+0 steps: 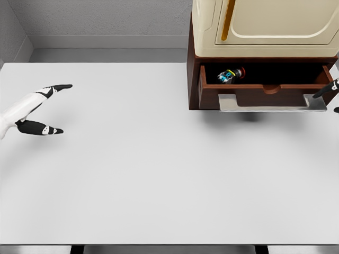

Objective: Put the switch into the drawer with left arm, and close the drawer with right arm

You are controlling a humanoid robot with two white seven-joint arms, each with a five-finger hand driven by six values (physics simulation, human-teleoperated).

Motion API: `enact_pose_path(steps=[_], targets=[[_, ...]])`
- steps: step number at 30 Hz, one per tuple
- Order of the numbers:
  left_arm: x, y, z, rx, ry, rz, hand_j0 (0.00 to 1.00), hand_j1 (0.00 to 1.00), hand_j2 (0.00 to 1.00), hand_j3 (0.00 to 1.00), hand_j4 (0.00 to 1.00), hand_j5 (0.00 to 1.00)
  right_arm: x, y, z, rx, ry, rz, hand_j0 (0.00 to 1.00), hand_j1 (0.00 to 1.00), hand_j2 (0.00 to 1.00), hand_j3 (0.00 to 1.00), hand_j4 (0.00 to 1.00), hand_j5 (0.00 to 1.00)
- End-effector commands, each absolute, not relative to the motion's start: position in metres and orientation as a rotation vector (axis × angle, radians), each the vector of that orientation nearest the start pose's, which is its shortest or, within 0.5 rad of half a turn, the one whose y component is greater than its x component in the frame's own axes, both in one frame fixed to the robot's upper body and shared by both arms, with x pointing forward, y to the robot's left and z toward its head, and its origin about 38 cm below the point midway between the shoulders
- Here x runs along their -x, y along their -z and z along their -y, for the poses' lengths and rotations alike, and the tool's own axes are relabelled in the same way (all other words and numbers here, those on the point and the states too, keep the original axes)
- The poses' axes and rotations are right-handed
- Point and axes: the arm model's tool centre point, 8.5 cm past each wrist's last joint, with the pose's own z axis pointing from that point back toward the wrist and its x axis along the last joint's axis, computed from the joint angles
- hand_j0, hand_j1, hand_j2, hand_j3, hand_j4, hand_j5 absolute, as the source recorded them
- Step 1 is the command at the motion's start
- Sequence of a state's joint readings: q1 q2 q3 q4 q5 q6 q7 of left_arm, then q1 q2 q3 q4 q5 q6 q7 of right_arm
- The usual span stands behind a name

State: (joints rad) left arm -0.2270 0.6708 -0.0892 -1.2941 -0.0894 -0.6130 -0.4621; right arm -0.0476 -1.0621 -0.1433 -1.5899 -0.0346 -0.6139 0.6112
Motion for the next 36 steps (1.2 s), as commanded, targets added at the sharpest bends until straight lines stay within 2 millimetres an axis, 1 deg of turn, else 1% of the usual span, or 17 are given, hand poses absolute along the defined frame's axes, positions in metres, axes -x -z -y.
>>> enact_pose_path(steps=[1,6,8,10,13,15,17,18,21,23,24,28,31,33,36], targets=[[-0.397,-0.159,-0.401,-0.28,1.246,1.678,1.0,1.0,1.0,1.0,1.0,1.0,-0.343,-0.307,0.456,0.499,-1.633,1.57,0.69,0.69,0.69,0.69,0.69,0.69],[-0.397,-0.158,-0.401,-0.279,1.246,1.675,1.0,1.0,1.0,1.0,1.0,1.0,-0.335,-0.307,0.476,0.539,-1.577,1.547,0.69,0.69,0.69,0.69,0.69,0.69],[-0.397,-0.158,-0.401,-0.279,1.246,1.675,1.0,1.0,1.0,1.0,1.0,1.0,-0.336,-0.299,0.492,0.544,-1.533,1.515,0.69,0.69,0.69,0.69,0.69,0.69],[-0.397,-0.158,-0.401,-0.279,1.246,1.675,1.0,1.0,1.0,1.0,1.0,1.0,-0.333,-0.289,0.499,0.532,-1.514,1.483,0.69,0.69,0.69,0.69,0.69,0.69],[-0.397,-0.158,-0.401,-0.279,1.246,1.675,1.0,1.0,1.0,1.0,1.0,1.0,-0.326,-0.27,0.498,0.487,-1.523,1.438,0.69,0.69,0.69,0.69,0.69,0.69],[-0.397,-0.158,-0.401,-0.279,1.246,1.675,1.0,1.0,1.0,1.0,1.0,1.0,-0.319,-0.259,0.489,0.446,-1.548,1.423,0.69,0.69,0.69,0.69,0.69,0.69],[-0.397,-0.158,-0.401,-0.279,1.246,1.675,1.0,1.0,1.0,1.0,1.0,1.0,-0.318,-0.259,0.484,0.437,-1.563,1.425,0.69,0.69,0.69,0.69,0.69,0.69],[-0.397,-0.158,-0.401,-0.279,1.246,1.675,1.0,1.0,1.0,1.0,1.0,1.0,-0.315,-0.255,0.478,0.418,-1.58,1.422,0.69,0.69,0.69,0.69,0.69,0.69],[-0.397,-0.158,-0.401,-0.279,1.246,1.675,1.0,1.0,1.0,1.0,1.0,1.0,-0.311,-0.252,0.455,0.379,-1.656,1.429,0.69,0.69,0.69,0.69,0.69,0.69],[-0.397,-0.158,-0.401,-0.279,1.246,1.675,1.0,1.0,1.0,1.0,1.0,1.0,-0.307,-0.254,0.427,0.343,-1.745,1.456,0.68,0.68,0.68,0.68,0.68,0.68],[-0.397,-0.158,-0.401,-0.279,1.246,1.675,1.0,1.0,1.0,1.0,1.0,1.0,-0.306,-0.255,0.423,0.34,-1.753,1.465,0.69,0.69,0.69,0.69,0.69,0.69],[-0.397,-0.158,-0.401,-0.279,1.246,1.675,1.0,1.0,1.0,1.0,1.0,1.0,-0.308,-0.25,0.417,0.311,-1.765,1.466,0.69,0.69,0.69,0.69,0.69,0.69],[-0.397,-0.158,-0.401,-0.279,1.246,1.675,1.0,1.0,1.0,1.0,1.0,1.0,-0.311,-0.256,0.417,0.332,-1.764,1.479,0.68,0.68,0.68,0.68,0.68,0.68],[-0.397,-0.158,-0.401,-0.279,1.246,1.675,1.0,1.0,1.0,1.0,1.0,1.0,-0.313,-0.259,0.419,0.344,-1.764,1.482,0.63,0.63,0.63,0.63,0.63,0.63],[-0.397,-0.158,-0.401,-0.279,1.246,1.675,1.0,1.0,1.0,1.0,1.0,1.0,-0.318,-0.268,0.419,0.37,-1.769,1.498,0.63,0.63,0.63,0.63,0.63,0.63]])
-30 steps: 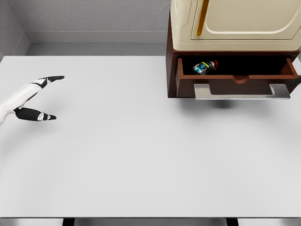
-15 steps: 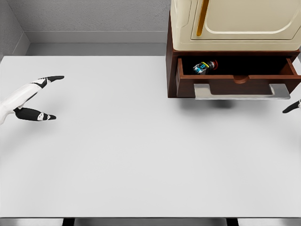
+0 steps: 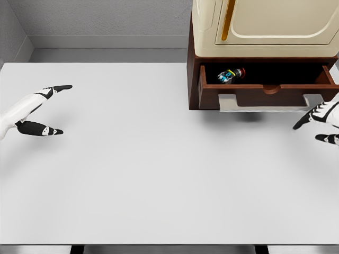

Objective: Put the switch into the drawer with left arm, and close the drawer with right arm

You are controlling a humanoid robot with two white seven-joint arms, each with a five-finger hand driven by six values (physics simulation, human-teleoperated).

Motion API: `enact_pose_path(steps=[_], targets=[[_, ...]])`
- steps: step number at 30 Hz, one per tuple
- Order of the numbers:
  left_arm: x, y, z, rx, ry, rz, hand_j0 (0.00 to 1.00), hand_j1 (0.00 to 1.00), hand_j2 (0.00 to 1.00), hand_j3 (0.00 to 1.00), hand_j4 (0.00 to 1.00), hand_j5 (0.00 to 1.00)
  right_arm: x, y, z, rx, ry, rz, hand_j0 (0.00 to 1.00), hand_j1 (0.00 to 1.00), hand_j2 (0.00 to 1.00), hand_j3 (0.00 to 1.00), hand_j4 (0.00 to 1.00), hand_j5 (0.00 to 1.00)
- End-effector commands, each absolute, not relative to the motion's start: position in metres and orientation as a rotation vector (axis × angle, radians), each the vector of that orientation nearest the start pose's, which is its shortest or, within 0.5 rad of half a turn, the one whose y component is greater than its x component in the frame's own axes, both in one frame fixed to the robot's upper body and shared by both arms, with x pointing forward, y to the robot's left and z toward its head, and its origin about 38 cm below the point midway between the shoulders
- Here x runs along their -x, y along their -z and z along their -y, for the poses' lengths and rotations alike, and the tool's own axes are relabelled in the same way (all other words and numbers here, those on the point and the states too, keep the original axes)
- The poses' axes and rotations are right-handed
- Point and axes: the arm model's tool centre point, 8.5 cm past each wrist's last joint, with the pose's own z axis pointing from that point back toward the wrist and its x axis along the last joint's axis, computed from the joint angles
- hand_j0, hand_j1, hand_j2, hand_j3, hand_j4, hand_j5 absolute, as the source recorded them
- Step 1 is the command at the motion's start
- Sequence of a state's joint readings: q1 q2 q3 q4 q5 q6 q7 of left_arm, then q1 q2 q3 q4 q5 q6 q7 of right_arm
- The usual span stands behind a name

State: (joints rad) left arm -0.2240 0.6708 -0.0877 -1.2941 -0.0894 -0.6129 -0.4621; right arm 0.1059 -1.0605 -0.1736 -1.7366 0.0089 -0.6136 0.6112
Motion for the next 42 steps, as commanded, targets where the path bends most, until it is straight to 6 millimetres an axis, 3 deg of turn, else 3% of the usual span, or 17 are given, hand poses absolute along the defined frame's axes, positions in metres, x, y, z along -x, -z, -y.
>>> enact_pose_path(steps=[1,7,15,29,42], targets=[[-0.397,-0.158,-0.401,-0.279,1.246,1.675,1.0,1.0,1.0,1.0,1.0,1.0,-0.318,-0.269,0.419,0.372,-1.769,1.501,0.63,0.63,0.63,0.63,0.63,0.63],[-0.396,-0.157,-0.402,-0.278,1.245,1.673,1.0,1.0,1.0,1.0,1.0,1.0,-0.319,-0.265,0.417,0.361,-1.774,1.494,0.63,0.63,0.63,0.63,0.63,0.63],[-0.397,-0.158,-0.402,-0.279,1.245,1.674,1.0,1.0,1.0,1.0,1.0,1.0,-0.328,-0.262,0.43,0.393,-1.747,1.463,0.63,0.63,0.63,0.63,0.63,0.63],[-0.397,-0.158,-0.402,-0.28,1.246,1.673,1.0,1.0,1.0,1.0,1.0,1.0,-0.34,-0.256,0.426,0.393,-1.76,1.452,0.64,0.64,0.64,0.64,0.64,0.64],[-0.396,-0.158,-0.402,-0.279,1.246,1.672,1.0,1.0,1.0,1.0,1.0,1.0,-0.372,-0.244,0.407,0.383,-1.742,1.501,0.65,0.65,0.65,0.65,0.65,0.65]])
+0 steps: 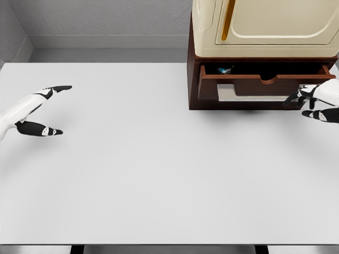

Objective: Put the switch into the drawer with left arm, and close the drawer with right arm

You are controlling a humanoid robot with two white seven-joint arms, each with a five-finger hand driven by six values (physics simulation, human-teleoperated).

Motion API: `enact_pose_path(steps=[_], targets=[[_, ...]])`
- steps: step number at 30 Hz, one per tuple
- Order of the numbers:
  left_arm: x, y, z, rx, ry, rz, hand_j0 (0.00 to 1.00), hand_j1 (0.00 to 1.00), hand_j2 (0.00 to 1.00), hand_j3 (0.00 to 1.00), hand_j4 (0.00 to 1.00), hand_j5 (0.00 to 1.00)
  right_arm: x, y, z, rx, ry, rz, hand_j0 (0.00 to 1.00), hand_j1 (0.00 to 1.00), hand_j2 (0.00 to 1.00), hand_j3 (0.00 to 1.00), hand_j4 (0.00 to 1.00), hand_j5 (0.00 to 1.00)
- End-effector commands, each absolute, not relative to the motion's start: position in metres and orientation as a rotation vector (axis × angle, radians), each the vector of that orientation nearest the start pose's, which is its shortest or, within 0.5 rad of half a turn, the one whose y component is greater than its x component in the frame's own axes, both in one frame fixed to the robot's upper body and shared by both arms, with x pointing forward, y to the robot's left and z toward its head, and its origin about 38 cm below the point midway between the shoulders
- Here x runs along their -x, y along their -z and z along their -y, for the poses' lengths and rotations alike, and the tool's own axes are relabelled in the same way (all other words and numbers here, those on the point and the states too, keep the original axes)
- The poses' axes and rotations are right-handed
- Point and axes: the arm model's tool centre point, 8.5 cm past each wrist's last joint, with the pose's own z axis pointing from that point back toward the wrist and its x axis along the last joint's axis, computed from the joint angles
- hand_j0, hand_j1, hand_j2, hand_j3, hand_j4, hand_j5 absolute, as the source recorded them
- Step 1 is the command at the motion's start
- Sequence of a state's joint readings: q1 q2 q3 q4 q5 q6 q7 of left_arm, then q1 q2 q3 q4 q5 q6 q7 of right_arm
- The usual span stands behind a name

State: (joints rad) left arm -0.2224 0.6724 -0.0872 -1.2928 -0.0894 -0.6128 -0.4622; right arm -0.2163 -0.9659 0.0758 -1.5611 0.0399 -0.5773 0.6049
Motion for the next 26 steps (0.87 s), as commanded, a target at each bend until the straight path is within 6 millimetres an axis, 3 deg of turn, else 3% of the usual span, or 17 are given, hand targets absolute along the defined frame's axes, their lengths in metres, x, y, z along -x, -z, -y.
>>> enact_pose_path(steps=[1,12,24,26], targets=[[-0.396,-0.158,-0.402,-0.279,1.246,1.672,1.0,1.0,1.0,1.0,1.0,1.0,-0.373,-0.243,0.406,0.381,-1.738,1.505,0.65,0.65,0.65,0.65,0.65,0.65],[-0.396,-0.158,-0.403,-0.28,1.247,1.671,1.0,1.0,1.0,1.0,1.0,1.0,-0.393,-0.239,0.404,0.382,-1.711,1.51,0.66,0.66,0.66,0.66,0.66,0.66],[-0.396,-0.153,-0.408,-0.282,1.236,1.654,1.0,1.0,1.0,1.0,1.0,1.0,-0.387,-0.237,0.411,0.38,-1.714,1.485,0.69,0.69,0.69,0.69,0.69,0.69],[-0.396,-0.153,-0.407,-0.281,1.235,1.655,1.0,1.0,1.0,1.0,1.0,1.0,-0.378,-0.232,0.405,0.359,-1.748,1.47,0.89,0.89,0.89,0.89,0.89,0.89]])
